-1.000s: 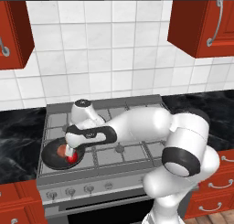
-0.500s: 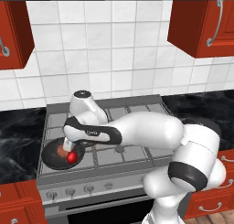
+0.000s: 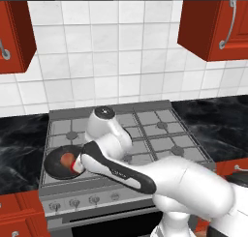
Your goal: Place the pan on the front left burner on the stove. Then place the tomato and the onion in the pan and turn on the front left burner.
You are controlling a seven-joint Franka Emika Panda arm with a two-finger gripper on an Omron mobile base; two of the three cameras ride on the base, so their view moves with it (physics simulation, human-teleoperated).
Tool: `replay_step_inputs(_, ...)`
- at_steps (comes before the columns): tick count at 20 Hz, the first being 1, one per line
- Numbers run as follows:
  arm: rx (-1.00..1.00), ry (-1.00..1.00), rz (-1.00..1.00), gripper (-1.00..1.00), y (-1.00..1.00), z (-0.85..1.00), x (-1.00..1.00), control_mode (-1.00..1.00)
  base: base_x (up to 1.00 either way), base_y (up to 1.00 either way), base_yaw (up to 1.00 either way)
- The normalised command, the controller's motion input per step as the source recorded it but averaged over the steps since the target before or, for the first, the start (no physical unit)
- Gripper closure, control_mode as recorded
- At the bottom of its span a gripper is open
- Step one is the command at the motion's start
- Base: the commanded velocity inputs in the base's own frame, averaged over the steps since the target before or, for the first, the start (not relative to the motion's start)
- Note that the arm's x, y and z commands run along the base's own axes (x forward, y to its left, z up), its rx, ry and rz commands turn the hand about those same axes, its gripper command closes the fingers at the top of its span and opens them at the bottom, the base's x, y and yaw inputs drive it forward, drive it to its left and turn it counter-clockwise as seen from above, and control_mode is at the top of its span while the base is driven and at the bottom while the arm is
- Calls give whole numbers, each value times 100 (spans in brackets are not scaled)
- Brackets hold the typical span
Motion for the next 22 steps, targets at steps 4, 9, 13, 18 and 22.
replay_step_inputs(4,13,-14,-11,-100,-11,22,-66,-100,0,0,0)
replay_step_inputs(9,7,-5,-14,-100,-1,27,-70,-100,0,0,0)
replay_step_inputs(13,1,-2,-18,-100,0,13,-72,-100,0,0,0)
replay_step_inputs(18,0,-1,-19,-100,0,4,-64,-100,0,0,0)
replay_step_inputs(22,0,-2,-19,-100,0,0,-54,-100,0,0,0)
